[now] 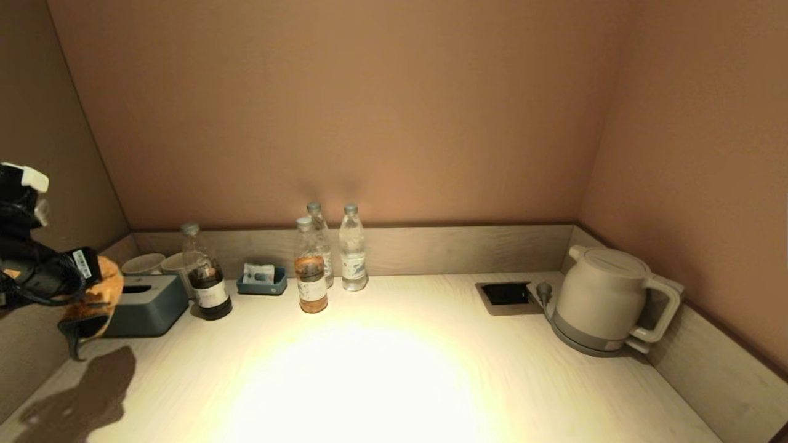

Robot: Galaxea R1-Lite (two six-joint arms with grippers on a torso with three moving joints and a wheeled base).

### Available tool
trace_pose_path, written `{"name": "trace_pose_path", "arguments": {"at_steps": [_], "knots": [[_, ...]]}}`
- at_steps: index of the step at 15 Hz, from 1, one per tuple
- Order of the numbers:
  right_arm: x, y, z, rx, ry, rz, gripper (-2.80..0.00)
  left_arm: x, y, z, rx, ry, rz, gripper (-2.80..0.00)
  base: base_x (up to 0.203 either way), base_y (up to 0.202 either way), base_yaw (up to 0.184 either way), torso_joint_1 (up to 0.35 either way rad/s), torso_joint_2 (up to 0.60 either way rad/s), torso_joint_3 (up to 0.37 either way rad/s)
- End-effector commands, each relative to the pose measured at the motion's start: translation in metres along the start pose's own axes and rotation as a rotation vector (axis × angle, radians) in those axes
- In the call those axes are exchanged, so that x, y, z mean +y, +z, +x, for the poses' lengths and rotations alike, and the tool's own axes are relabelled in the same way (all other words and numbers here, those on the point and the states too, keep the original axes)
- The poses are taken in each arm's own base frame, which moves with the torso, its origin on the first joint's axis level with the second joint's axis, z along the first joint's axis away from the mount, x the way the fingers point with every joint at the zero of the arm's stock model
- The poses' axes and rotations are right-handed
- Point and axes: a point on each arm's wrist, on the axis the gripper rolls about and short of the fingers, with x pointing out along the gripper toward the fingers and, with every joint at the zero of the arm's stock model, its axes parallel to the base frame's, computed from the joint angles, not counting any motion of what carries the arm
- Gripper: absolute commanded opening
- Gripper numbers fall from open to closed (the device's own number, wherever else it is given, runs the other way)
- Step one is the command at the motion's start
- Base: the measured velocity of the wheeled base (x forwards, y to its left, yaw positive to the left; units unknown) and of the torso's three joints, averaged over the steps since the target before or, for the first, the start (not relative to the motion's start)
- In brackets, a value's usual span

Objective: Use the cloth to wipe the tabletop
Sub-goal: Sweep the stains on the table

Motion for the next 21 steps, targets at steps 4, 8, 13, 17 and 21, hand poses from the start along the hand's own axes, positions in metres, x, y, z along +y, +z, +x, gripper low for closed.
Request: {"name": "trace_pose_path", "arguments": {"at_steps": [4,8,13,17,21], "knots": [[0.000,0.000,0.000,0.001,0.000,-0.001,-2.80,-0.046,-0.020,-0.091,-0.073,-0.397,0.085,-2.80,0.000,0.000,0.000,0.000,0.00,0.000],[0.000,0.000,0.000,0.001,0.000,-0.001,-2.80,-0.090,-0.046,-0.076,0.053,-0.498,0.166,-2.80,0.000,0.000,0.000,0.000,0.00,0.000],[0.000,0.000,0.000,0.001,0.000,-0.001,-2.80,-0.140,-0.081,0.004,0.191,-0.481,0.235,-2.80,0.000,0.000,0.000,0.000,0.00,0.000],[0.000,0.000,0.000,0.001,0.000,-0.001,-2.80,-0.164,-0.090,0.052,0.215,-0.460,0.249,-2.80,0.000,0.000,0.000,0.000,0.00,0.000],[0.000,0.000,0.000,0.001,0.000,0.001,-2.80,-0.180,-0.089,0.091,0.215,-0.438,0.238,-2.80,0.000,0.000,0.000,0.000,0.00,0.000]]}}
